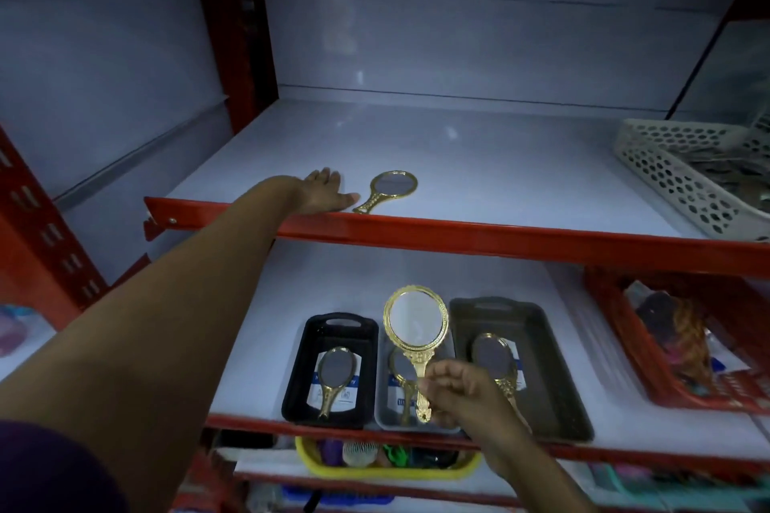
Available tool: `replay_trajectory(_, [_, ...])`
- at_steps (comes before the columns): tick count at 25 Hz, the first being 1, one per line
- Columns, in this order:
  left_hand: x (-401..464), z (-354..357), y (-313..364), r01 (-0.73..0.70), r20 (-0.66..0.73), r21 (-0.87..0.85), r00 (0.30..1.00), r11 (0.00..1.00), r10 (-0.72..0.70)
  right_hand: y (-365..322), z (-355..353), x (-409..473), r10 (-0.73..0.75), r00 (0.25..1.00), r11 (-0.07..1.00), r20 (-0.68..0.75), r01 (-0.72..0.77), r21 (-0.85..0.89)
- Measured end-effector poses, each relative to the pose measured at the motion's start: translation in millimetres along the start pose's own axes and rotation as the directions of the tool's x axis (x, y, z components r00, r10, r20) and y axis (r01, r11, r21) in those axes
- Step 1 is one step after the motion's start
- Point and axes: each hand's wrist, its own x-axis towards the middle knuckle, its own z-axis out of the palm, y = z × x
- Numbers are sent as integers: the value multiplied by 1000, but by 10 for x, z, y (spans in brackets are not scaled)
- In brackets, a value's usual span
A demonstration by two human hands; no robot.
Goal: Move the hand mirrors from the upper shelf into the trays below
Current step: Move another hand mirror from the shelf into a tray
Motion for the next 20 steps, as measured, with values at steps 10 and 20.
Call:
replay_trajectory(10, [-30, -21, 10, -3, 18, -51, 1000, 999, 4, 626, 121, 999, 376, 920, 912, -108, -388, -133])
replay_trajectory(20, [-25, -21, 26, 1, 12, -30, 1000, 1000, -1, 708, 90, 1021, 363, 926, 888, -100, -376, -263])
